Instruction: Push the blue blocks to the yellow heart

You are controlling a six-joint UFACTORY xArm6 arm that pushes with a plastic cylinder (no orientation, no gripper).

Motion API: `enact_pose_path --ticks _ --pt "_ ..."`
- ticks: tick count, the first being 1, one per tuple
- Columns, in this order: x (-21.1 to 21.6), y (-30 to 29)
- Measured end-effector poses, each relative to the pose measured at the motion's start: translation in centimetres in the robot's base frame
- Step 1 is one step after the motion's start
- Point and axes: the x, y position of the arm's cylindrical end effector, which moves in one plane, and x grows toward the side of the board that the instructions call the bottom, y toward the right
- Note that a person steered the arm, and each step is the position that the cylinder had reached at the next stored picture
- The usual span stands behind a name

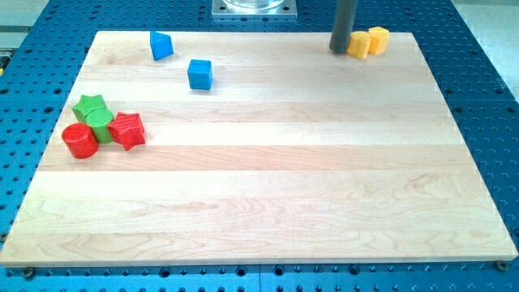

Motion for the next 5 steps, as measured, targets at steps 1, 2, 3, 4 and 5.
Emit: enact_pose_path --ticks 1,2,3,4,5 --pt "4.7 -3.6" --pt "8.9 -10.5" --pt "10.6 -19.7" --pt "10.8 -27.0" --pt "8.9 -28.2"
